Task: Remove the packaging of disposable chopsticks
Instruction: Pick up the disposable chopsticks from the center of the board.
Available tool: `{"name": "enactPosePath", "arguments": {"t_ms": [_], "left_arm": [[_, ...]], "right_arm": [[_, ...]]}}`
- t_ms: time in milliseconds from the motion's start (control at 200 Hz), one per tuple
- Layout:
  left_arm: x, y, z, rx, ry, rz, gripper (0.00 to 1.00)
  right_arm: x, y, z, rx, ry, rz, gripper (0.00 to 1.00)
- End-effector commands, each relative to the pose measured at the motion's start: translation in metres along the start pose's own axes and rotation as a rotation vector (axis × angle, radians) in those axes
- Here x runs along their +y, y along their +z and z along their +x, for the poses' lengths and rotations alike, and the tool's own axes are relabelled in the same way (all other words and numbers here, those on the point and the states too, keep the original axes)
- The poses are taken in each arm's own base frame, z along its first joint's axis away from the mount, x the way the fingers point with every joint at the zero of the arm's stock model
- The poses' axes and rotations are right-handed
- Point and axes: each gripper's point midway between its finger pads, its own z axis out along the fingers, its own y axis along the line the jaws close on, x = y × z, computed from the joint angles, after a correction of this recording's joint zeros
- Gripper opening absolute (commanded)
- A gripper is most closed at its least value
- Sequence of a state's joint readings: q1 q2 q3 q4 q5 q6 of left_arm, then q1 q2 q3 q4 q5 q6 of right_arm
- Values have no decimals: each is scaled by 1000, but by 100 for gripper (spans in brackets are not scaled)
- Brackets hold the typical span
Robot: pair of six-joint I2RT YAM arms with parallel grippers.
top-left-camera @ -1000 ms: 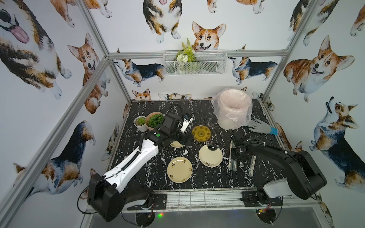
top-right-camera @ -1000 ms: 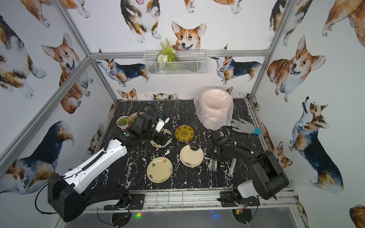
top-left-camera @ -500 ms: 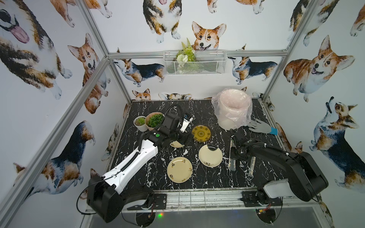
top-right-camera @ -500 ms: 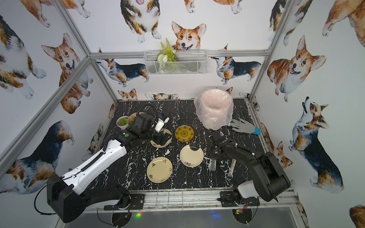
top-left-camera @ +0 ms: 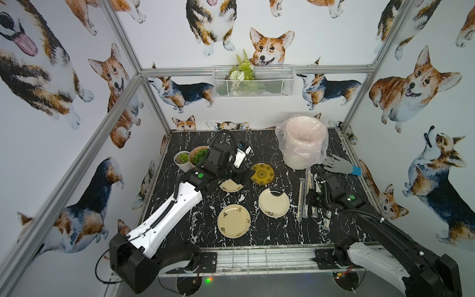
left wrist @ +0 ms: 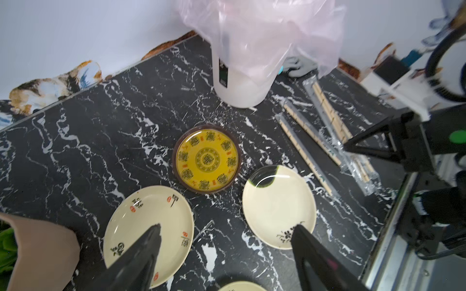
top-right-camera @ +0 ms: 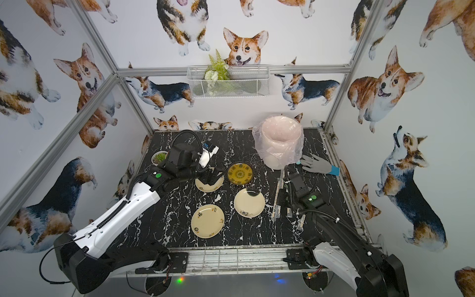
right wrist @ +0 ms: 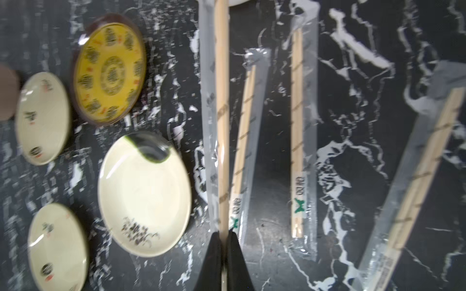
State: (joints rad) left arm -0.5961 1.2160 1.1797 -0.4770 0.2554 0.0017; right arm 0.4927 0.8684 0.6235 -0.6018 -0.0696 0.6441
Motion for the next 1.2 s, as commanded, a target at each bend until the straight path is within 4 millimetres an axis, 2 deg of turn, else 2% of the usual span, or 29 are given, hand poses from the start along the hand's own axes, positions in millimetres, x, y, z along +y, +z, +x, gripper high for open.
{"name": "enactPosePath", "arguments": {"t_ms": [0,105,260,360,441,651,831,1066,1126,1191], "left_arm": [[-23,-13,-36,-114,-70,122,84],[-36,-23,-56,-177,-123,202,84],[-58,-29,-76,-221,-207,354,84],[-72,-31,-85,-234,-245,460,82],[-76,-31,-89,-242,-265,497,80],[-85,-35,-98,-272,-293,582,75],[-83,-33,-98,-275,-311,575,68],[-79,-34,-99,-293,-324,547,61],[-79,-35,-100,-296,-322,550,56],[-80,-37,-102,-304,-320,556,43]], "right_arm": [[48,-17,4,-8,-62,-283,0],[78,-37,7,-35,-109,-473,0],[113,-62,7,-61,-204,-682,0],[138,-79,-4,-114,-264,-795,0],[158,-90,-15,-140,-310,-869,0],[202,-100,-31,-125,-422,-967,0],[225,-111,-41,-148,-469,-1048,0],[243,-122,-33,-92,-516,-1124,0],[245,-124,-31,-87,-522,-1132,0],[245,-124,-29,-79,-523,-1134,0]]}}
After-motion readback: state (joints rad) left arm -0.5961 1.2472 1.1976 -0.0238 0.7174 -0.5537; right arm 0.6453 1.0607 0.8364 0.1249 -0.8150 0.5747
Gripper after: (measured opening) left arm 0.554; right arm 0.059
